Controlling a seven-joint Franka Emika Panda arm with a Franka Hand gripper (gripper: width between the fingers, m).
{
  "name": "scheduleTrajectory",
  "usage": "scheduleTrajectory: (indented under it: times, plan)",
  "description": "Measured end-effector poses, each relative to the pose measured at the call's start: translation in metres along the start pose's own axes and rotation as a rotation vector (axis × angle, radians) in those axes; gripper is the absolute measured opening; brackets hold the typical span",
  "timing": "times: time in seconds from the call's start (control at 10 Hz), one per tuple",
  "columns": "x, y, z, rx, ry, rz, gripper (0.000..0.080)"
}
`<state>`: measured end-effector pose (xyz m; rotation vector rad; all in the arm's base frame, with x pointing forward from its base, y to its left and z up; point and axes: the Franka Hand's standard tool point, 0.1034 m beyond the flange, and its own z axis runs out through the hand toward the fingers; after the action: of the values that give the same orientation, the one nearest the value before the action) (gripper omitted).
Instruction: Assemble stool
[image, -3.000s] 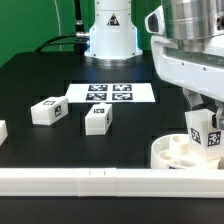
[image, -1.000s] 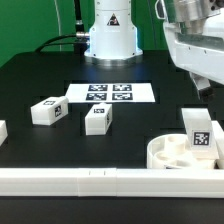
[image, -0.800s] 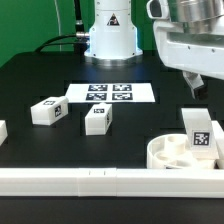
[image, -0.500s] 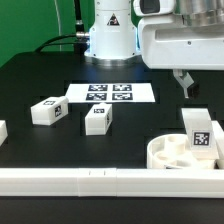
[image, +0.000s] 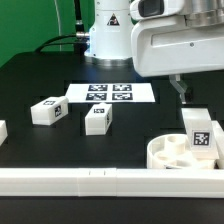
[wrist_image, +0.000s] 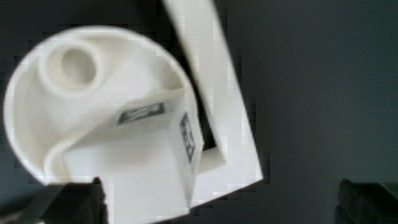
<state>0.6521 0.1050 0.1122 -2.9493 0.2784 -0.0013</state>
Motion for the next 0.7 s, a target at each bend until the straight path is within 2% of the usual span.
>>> scheduleTrajectory:
  times: [0.5, 0.7]
  plan:
    - [0.002, 0.010, 0.002, -0.019, -0.007, -0.605, 0.0649]
    - [0.002, 0.012, 0.002, -0.025, -0.009, -0.722, 0.0649]
